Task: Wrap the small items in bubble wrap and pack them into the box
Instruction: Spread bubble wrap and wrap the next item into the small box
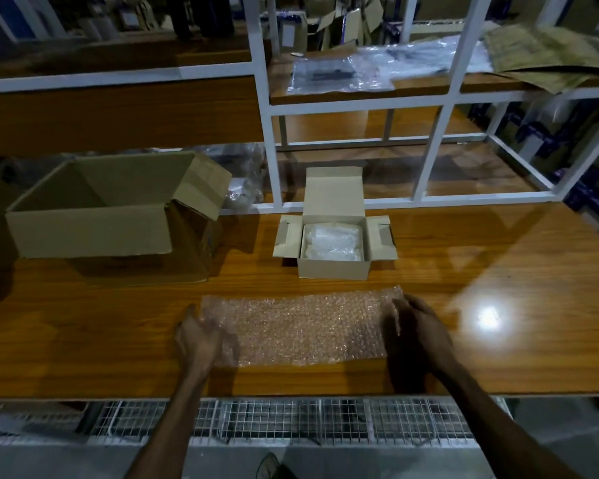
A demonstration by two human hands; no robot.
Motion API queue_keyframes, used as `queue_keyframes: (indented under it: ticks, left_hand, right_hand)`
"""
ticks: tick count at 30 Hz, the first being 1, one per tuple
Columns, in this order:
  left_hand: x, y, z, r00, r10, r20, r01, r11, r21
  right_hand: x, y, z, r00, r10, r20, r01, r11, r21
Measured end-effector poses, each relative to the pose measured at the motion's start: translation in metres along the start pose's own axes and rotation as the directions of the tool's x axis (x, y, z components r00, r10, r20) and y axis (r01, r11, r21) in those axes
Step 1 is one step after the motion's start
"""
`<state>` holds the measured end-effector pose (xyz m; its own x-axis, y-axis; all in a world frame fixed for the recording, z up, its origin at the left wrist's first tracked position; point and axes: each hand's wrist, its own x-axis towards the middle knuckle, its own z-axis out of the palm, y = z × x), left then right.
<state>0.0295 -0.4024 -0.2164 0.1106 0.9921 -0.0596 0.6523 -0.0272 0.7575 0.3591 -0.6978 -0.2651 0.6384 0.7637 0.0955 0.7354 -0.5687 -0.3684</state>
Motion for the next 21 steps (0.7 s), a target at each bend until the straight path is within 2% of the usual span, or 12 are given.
queue_keyframes:
  ticks: [2, 4, 6, 10, 16, 18, 21]
  left_hand:
    - [0.002, 0.014, -0.007, 1.000, 0.026, -0.011, -0.026, 0.996, -0.086]
    - [0.000, 0.032, -0.010, 0.997, 0.058, 0.050, -0.049, 0.983, -0.179]
    - [-0.014, 0.057, -0.004, 0.983, 0.137, 0.125, -0.103, 0.963, -0.247]
    - [-0.068, 0.110, 0.028, 0.930, 0.292, 0.223, -0.205, 0.915, -0.346]
    - [-0.127, 0.158, 0.109, 0.765, 0.426, 0.483, -0.199, 0.870, -0.451]
    - [-0.135, 0.169, 0.131, 0.707, 0.413, 0.574, -0.175, 0.889, -0.424]
    - [-0.138, 0.176, 0.155, 0.624, 0.390, 0.677, -0.216, 0.919, -0.331]
  right_hand:
    - [0.001, 0.007, -0.007, 0.998, 0.056, 0.038, -0.054, 0.997, -0.046]
    - [0.003, 0.011, -0.017, 0.986, 0.140, 0.089, -0.136, 0.989, -0.053]
    - [0.004, 0.007, -0.026, 0.977, 0.154, 0.145, -0.143, 0.986, -0.086]
    - [0.002, 0.006, -0.033, 0.975, 0.117, 0.189, -0.117, 0.993, -0.010]
    - [0.012, 0.010, -0.048, 0.951, 0.115, 0.288, -0.185, 0.955, 0.231]
    - [0.019, 0.016, -0.049, 0.941, 0.118, 0.317, -0.202, 0.949, 0.244]
    - [0.028, 0.026, -0.043, 0.917, 0.128, 0.379, -0.218, 0.954, 0.207]
